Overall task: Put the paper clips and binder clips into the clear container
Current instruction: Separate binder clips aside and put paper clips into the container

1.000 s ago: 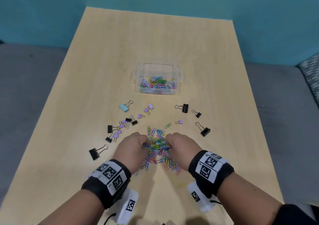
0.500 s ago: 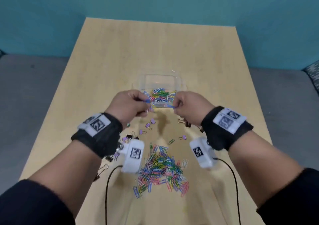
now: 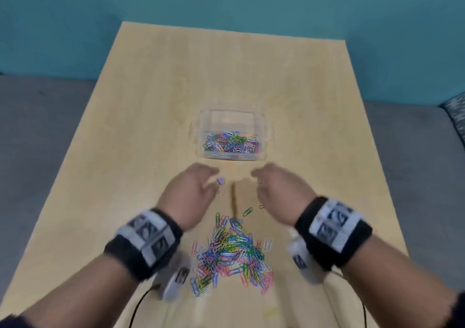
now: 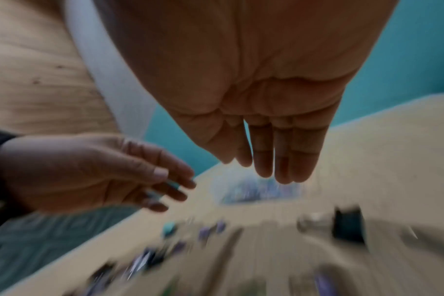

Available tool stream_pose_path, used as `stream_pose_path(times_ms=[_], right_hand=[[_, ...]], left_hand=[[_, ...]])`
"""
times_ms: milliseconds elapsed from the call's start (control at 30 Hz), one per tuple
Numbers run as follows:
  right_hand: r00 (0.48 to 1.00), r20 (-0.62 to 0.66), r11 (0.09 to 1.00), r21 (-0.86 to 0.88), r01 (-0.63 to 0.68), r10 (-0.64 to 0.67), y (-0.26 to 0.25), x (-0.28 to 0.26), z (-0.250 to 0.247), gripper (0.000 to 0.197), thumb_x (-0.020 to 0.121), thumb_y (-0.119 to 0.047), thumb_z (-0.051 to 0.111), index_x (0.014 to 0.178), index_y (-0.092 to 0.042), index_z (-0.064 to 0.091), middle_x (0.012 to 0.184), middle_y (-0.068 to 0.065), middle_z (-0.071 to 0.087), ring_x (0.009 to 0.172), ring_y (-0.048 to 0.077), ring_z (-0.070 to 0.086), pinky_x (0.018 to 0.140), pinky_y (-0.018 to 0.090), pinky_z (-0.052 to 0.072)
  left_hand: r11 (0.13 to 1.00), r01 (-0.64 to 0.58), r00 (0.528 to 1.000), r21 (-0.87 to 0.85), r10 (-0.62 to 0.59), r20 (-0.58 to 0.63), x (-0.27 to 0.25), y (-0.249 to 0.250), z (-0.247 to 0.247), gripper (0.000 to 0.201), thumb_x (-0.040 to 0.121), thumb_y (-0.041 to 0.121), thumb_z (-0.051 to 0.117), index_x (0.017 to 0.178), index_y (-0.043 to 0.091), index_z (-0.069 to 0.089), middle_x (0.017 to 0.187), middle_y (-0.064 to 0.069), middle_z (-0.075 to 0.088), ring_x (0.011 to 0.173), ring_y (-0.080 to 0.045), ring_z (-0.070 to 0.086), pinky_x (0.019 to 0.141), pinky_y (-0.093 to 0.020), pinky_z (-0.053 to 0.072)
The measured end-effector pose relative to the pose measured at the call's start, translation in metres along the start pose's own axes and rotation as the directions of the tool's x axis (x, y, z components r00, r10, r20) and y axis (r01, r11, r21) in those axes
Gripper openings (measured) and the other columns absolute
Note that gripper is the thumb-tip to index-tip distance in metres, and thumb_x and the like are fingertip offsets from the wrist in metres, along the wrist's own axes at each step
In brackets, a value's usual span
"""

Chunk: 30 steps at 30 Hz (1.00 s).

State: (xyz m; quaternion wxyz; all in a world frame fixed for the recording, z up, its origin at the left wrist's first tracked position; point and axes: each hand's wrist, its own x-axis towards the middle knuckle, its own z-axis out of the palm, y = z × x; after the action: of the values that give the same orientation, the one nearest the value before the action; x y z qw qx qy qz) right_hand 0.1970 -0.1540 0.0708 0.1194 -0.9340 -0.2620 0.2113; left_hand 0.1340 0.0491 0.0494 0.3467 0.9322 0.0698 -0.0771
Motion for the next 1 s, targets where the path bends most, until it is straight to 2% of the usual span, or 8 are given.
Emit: stream_pose_path(times_ms=[100, 167, 267, 367, 533, 667, 833, 1000], right_hand=[[0.980, 0.128, 0.988, 0.017, 0.151, -0.152, -0.011, -0.037, 0.047, 0.031, 0.086, -0.006, 0.045, 0.114, -0.016, 0.053, 0.110, 0.005, 0.054, 0.098, 0.023, 0.054, 0.078, 0.027, 0.041], [0.962, 0.151, 0.969, -0.058, 0.240, -0.229, -0.011, -0.043, 0.078, 0.050, 0.079, -0.006, 0.050, 0.129, -0.003, 0.045, 0.126, 0.013, 0.049, 0.117, 0.028, 0.045, 0.099, 0.031, 0.038], [0.959, 0.214, 0.951, -0.207, 0.232, -0.187, -0.002, -0.054, 0.111, 0.072, 0.078, -0.010, 0.047, 0.143, 0.006, 0.021, 0.149, 0.026, 0.025, 0.140, 0.041, 0.020, 0.114, 0.048, 0.023], [0.958, 0.195, 0.960, -0.146, 0.239, -0.209, -0.001, -0.082, 0.110, 0.060, 0.082, -0.013, 0.044, 0.139, 0.000, 0.030, 0.143, 0.020, 0.035, 0.134, 0.036, 0.030, 0.112, 0.042, 0.028], [0.993, 0.094, 0.991, 0.118, 0.066, -0.077, 0.019, -0.140, 0.088, 0.039, 0.074, -0.025, 0.028, 0.100, -0.022, 0.057, 0.099, 0.001, 0.056, 0.092, 0.025, 0.052, 0.079, 0.037, 0.047], [0.910, 0.385, 0.981, 0.171, 0.094, -0.154, 0.011, -0.177, 0.107, 0.048, 0.066, -0.031, 0.023, 0.091, -0.021, 0.062, 0.098, 0.001, 0.058, 0.097, 0.021, 0.053, 0.086, 0.034, 0.043], [0.984, 0.129, 0.957, 0.276, 0.086, -0.126, -0.009, -0.151, 0.129, 0.042, 0.073, -0.023, 0.029, 0.101, -0.022, 0.060, 0.100, 0.000, 0.055, 0.098, 0.022, 0.047, 0.085, 0.032, 0.040], [0.988, -0.105, 0.962, 0.260, -0.082, 0.113, -0.009, -0.141, 0.123, 0.023, 0.079, -0.022, 0.051, 0.102, -0.024, 0.056, 0.099, -0.002, 0.048, 0.094, 0.023, 0.047, 0.077, 0.032, 0.042]], left_hand=[[0.959, -0.233, 0.958, 0.162, 0.198, 0.206, -0.043, -0.003, 0.035, 0.040, 0.095, 0.023, 0.047, 0.134, 0.013, 0.048, 0.141, -0.005, 0.045, 0.129, -0.024, 0.041, 0.110, -0.031, 0.026], [0.878, -0.364, 0.917, 0.311, 0.278, 0.287, -0.054, -0.009, 0.052, 0.044, 0.096, 0.026, 0.041, 0.135, 0.006, 0.046, 0.144, -0.011, 0.042, 0.133, -0.028, 0.037, 0.115, -0.033, 0.019], [0.771, -0.456, 0.880, 0.444, 0.317, 0.353, -0.063, -0.020, 0.059, 0.046, 0.090, 0.035, 0.043, 0.124, 0.007, 0.058, 0.133, -0.010, 0.056, 0.125, -0.027, 0.049, 0.110, -0.039, 0.035], [0.753, -0.535, 0.836, 0.383, 0.407, 0.368, -0.082, -0.023, 0.054, 0.038, 0.088, 0.032, 0.044, 0.106, 0.010, 0.069, 0.114, -0.004, 0.067, 0.114, -0.018, 0.054, 0.108, -0.031, 0.033], [0.965, -0.224, 0.964, 0.135, 0.198, 0.180, -0.131, -0.047, 0.038, 0.024, 0.087, 0.035, 0.042, 0.088, 0.025, 0.064, 0.090, 0.006, 0.059, 0.081, -0.016, 0.055, 0.075, -0.034, 0.048], [0.997, -0.013, 0.948, -0.078, 0.037, 0.316, -0.167, -0.053, 0.054, 0.025, 0.076, 0.043, 0.044, 0.079, 0.025, 0.062, 0.079, 0.011, 0.056, 0.072, -0.001, 0.053, 0.072, -0.024, 0.044], [0.986, 0.017, 0.980, -0.165, 0.016, 0.196, -0.159, -0.037, 0.077, 0.024, 0.076, 0.042, 0.046, 0.082, 0.025, 0.062, 0.081, 0.016, 0.050, 0.075, 0.001, 0.049, 0.072, -0.022, 0.041], [0.993, 0.069, 0.995, 0.101, -0.075, 0.062, -0.157, -0.028, 0.072, 0.020, 0.078, 0.032, 0.062, 0.095, 0.024, 0.056, 0.098, 0.006, 0.046, 0.089, -0.015, 0.047, 0.076, -0.032, 0.044]])
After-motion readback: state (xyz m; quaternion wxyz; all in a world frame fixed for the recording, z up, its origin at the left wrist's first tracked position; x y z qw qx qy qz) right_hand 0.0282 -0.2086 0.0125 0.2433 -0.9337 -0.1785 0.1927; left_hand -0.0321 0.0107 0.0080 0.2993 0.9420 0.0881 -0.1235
